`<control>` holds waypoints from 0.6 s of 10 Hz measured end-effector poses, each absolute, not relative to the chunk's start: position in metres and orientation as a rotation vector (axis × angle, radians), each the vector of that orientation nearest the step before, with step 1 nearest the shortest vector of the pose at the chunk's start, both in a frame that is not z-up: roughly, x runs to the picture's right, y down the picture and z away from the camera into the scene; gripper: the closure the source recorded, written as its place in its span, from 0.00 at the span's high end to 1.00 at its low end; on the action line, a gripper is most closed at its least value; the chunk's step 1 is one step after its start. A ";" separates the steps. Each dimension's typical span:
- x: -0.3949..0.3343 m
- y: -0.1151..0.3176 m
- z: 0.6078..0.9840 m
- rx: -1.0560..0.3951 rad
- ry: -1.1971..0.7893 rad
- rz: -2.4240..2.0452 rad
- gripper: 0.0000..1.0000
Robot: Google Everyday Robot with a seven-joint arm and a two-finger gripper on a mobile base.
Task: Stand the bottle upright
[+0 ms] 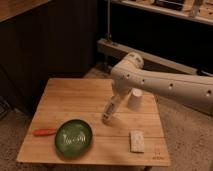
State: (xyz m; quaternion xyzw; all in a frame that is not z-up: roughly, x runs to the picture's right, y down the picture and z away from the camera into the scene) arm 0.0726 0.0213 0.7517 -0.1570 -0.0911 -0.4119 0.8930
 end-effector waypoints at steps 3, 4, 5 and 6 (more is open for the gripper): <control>0.069 0.027 0.753 -0.330 -0.194 -0.860 0.01; 0.069 0.028 0.754 -0.332 -0.193 -0.860 0.01; 0.069 0.029 0.754 -0.334 -0.192 -0.858 0.01; 0.068 0.030 0.754 -0.336 -0.190 -0.859 0.01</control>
